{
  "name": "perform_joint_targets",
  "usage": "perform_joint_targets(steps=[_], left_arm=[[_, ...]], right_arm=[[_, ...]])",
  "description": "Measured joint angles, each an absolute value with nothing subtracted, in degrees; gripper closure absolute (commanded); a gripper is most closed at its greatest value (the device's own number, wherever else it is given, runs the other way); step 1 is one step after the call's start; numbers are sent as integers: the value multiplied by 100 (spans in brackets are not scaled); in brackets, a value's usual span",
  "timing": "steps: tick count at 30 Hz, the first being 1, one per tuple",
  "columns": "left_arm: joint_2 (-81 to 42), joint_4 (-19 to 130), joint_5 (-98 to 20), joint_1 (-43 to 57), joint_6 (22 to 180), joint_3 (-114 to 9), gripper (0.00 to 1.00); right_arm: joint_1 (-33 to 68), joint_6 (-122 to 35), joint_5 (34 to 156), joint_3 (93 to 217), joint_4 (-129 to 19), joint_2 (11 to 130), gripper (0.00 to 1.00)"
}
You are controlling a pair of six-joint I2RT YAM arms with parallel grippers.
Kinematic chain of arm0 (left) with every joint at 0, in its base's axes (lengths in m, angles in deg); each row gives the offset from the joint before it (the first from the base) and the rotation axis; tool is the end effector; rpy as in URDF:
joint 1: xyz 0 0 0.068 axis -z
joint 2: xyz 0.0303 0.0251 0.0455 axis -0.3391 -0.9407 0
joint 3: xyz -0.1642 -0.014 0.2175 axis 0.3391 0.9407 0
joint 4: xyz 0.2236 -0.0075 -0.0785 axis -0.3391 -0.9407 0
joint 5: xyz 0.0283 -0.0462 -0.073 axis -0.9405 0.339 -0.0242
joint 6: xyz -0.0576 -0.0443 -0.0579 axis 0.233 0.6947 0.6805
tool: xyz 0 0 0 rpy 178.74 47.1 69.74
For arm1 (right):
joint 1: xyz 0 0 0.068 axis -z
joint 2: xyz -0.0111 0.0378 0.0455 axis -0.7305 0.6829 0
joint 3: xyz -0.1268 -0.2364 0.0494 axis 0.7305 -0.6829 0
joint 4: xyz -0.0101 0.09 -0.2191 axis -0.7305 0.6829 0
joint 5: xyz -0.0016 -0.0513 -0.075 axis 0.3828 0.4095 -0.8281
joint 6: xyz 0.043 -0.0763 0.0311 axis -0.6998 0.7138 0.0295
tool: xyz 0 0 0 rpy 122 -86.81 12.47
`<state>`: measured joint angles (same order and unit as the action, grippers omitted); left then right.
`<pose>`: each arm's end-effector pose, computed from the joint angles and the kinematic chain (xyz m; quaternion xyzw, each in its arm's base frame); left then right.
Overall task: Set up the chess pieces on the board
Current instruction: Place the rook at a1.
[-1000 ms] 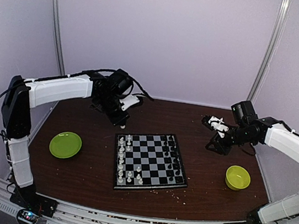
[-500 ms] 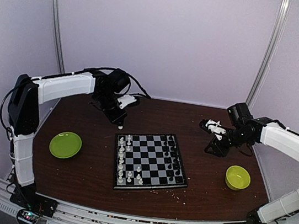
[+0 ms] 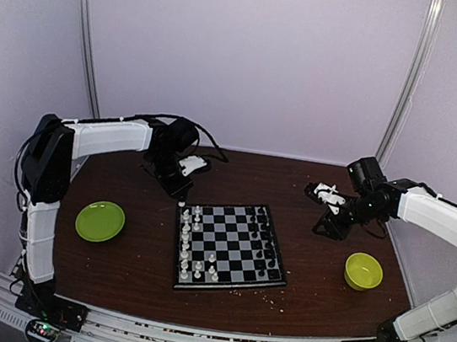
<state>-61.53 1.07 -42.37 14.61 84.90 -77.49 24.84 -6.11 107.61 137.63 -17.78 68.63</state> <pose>0.3390 -0.2408 0.1826 0.3340 0.9281 -0.0808 0.1438 0.2440 0.1309 0.2187 -0.4639 0.8285 0.1525 0.2740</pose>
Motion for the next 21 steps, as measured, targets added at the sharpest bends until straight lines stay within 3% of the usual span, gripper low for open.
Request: perform_joint_targets(steps=[21], left_arm=[[-6612, 253, -4101, 1433, 8522, -7928, 93]], right_arm=[[2482, -541, 10761, 13763, -1765, 6863, 64]])
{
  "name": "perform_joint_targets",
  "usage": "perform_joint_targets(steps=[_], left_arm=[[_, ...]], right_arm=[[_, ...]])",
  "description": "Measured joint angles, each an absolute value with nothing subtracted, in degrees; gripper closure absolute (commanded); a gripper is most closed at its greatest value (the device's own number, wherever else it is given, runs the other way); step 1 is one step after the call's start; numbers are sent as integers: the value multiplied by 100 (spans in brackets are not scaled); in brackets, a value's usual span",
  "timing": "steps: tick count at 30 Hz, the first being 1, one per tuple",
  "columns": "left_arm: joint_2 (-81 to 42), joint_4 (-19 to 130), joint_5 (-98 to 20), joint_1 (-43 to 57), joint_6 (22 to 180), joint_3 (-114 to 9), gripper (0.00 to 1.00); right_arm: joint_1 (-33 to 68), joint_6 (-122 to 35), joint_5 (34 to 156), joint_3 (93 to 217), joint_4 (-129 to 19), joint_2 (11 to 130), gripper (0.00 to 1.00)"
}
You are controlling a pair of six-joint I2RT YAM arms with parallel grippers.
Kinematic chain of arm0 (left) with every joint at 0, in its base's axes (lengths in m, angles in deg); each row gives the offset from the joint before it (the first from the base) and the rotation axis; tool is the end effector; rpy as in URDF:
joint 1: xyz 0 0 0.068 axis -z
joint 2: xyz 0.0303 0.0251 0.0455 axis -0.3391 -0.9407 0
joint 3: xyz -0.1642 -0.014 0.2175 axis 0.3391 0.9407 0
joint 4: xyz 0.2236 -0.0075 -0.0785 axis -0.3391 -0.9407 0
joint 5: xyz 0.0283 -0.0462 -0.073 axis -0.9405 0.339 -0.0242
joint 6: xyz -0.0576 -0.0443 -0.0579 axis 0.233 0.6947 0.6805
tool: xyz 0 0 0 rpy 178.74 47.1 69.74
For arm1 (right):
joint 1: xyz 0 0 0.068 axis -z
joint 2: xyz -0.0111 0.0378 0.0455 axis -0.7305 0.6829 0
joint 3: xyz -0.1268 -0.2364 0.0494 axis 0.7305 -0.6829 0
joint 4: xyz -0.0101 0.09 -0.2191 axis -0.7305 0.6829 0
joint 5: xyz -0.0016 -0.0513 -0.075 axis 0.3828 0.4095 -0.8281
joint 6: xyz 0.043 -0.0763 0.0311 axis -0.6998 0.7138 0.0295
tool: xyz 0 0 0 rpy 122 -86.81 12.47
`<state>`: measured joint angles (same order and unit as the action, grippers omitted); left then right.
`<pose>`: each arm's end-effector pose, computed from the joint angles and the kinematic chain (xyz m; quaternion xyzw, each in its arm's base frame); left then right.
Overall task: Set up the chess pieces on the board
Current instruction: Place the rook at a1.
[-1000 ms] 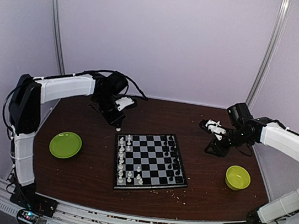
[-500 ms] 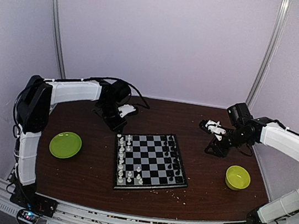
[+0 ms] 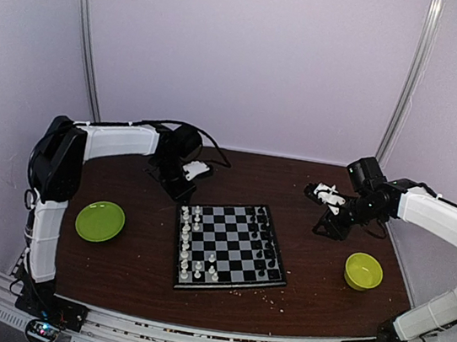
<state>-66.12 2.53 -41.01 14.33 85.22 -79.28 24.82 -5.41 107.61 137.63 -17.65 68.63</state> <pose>0.3505 -0.2485 0.1603 0.3307 0.9305 -0.0892 0.1295 0.2436 0.1309 0.2185 -0.4691 0.8259 0.1510 0.2739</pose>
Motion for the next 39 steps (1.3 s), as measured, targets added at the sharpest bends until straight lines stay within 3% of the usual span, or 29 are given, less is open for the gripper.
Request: perform_joint_targets(steps=[14, 21, 31, 39], left_arm=[[-6813, 293, -4042, 1361, 8533, -8013, 91], [-6842, 303, -4020, 1361, 8533, -8022, 81], [-6818, 273, -4075, 1358, 8540, -8107, 74], [-5644, 347, -4182, 1422, 8562, -7698, 75]], right_arm=[[2482, -539, 10761, 13763, -1761, 6863, 64], [2482, -521, 10761, 13763, -1759, 6863, 64], [2475, -517, 10759, 13763, -1752, 6863, 64], [2462, -504, 10724, 13776, -1695, 6863, 64]])
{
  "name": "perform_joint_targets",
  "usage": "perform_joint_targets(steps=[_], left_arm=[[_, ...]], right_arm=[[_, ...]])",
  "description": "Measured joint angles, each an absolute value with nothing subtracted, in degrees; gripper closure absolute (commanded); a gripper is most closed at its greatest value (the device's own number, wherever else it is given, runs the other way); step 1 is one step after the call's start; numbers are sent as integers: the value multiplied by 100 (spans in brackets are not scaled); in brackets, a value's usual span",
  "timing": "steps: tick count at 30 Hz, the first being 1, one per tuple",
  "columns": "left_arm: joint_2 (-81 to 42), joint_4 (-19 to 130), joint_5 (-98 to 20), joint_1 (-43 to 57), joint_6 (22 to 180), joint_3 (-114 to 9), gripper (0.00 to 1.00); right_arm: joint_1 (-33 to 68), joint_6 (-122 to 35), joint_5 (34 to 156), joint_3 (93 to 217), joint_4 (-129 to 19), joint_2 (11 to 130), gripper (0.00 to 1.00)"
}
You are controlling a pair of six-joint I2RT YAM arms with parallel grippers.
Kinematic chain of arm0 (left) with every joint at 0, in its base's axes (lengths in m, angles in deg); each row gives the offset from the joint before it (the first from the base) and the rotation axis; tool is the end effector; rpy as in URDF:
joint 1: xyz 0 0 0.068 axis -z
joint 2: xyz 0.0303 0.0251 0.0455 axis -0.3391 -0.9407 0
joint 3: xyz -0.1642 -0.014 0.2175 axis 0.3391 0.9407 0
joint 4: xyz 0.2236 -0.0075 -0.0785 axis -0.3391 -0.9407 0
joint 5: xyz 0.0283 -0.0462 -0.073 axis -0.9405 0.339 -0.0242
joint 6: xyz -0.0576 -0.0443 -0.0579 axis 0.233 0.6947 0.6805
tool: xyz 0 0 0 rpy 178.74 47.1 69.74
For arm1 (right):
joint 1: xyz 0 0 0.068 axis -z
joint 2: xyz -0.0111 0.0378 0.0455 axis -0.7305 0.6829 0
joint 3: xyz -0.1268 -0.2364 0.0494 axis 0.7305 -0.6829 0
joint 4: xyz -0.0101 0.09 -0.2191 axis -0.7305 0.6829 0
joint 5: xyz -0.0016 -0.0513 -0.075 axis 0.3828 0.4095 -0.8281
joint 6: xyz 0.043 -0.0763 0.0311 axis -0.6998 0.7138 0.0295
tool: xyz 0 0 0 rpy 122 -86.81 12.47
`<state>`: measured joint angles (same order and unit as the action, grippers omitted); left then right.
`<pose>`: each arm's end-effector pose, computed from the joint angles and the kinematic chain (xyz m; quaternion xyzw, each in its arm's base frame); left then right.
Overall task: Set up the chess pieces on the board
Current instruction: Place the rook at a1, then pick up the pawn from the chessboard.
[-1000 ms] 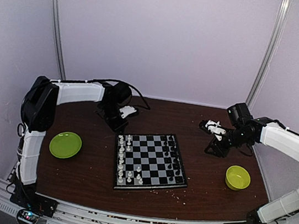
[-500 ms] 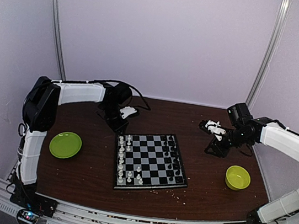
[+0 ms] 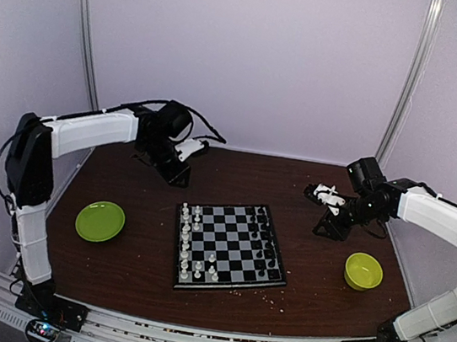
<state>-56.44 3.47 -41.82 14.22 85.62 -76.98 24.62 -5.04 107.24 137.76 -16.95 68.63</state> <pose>0.3377 -0.2375 0.2176 0.3245 0.9190 -0.1009 0.2001 0.2423 0.1308 0.2181 -0.4725 0.8260 0.1482 0.2693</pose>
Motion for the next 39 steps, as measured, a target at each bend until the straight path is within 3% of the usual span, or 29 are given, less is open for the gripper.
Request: perform_joint_targets(steps=[5, 12, 27, 39], left_arm=[[-4597, 561, -4361, 2202, 8339, -7471, 76], [-4990, 658, -4619, 3492, 8326, -7263, 75], [-5701, 655, -4560, 3715, 8487, -6953, 73], [-6144, 666, -4311, 3717, 8490, -6953, 80]], right_arm=[[2451, -497, 10645, 13776, -1682, 6863, 64], [2449, -497, 10612, 13776, -1676, 6863, 64], [2440, -473, 10610, 13776, -1636, 6863, 65], [2440, -390, 10608, 13776, -1632, 6863, 64]])
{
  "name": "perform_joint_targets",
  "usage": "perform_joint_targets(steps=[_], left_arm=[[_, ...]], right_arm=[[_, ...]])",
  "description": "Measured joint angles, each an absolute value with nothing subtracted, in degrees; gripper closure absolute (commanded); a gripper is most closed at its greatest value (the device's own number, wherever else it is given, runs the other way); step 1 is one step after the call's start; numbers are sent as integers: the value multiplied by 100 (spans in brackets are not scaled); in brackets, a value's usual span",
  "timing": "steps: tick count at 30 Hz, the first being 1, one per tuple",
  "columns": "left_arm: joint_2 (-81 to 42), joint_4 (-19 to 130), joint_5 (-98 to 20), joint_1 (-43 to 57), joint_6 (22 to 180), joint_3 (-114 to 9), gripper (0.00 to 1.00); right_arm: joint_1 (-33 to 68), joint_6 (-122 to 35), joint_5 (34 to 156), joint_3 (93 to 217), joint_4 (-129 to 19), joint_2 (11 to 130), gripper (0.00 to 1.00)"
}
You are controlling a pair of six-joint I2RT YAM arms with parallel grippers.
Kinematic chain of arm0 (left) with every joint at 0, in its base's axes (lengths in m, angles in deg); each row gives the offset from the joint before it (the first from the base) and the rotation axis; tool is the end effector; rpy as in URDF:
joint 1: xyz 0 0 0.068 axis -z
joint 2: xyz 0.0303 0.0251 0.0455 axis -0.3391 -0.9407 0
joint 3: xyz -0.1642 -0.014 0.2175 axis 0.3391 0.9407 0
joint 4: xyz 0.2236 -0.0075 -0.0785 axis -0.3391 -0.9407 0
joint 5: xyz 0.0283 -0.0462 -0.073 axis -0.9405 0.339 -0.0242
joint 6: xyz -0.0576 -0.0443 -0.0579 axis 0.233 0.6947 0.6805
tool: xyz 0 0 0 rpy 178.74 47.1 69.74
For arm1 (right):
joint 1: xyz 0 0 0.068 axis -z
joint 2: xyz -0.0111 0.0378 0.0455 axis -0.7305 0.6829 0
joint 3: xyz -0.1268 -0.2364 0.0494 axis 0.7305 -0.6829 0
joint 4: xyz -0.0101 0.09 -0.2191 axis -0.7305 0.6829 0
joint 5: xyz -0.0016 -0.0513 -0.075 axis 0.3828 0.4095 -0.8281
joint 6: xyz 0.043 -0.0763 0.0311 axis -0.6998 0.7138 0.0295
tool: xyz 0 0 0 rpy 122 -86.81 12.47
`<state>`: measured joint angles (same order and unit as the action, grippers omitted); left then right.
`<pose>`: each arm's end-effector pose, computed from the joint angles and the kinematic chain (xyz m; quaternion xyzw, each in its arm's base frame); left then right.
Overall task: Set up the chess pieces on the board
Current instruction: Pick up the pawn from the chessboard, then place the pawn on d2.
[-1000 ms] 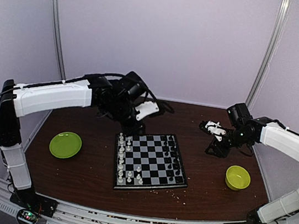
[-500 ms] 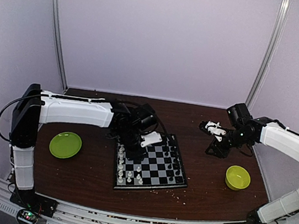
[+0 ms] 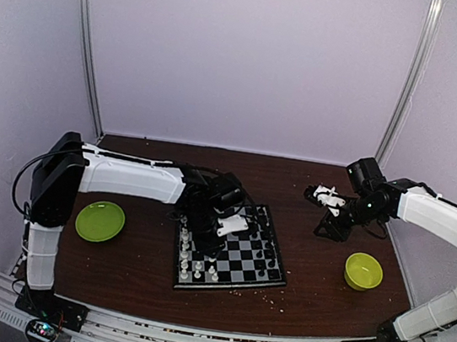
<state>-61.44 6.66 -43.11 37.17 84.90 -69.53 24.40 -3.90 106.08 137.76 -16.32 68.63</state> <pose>0.2157 -0.3428 0.1500 0.5092 0.8485 -0.0930 0.1104 0.2413 0.1298 0.2168 -0.4807 0.8246 0.1371 0.2649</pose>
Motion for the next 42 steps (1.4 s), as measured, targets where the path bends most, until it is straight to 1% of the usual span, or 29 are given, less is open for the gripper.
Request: perform_joint_targets(steps=[7, 13, 16, 23, 42], left_arm=[[-6227, 653, -4307, 3717, 8487, -6953, 80], [-6232, 568, -4309, 3719, 8481, -6988, 91], [-6249, 478, -4324, 3717, 8455, -7062, 94], [-6262, 360, -4495, 3682, 8387, -7156, 94], [-6262, 319, -4886, 3061, 8636, -7252, 94]], right_arm=[[2440, -388, 10601, 13776, -1630, 6863, 64], [2440, -388, 10597, 13779, -1623, 6863, 64], [2440, -388, 10597, 13779, -1612, 6863, 64], [2440, -388, 10595, 13779, -1595, 6863, 64], [2440, -388, 10591, 13781, -1590, 6891, 64]])
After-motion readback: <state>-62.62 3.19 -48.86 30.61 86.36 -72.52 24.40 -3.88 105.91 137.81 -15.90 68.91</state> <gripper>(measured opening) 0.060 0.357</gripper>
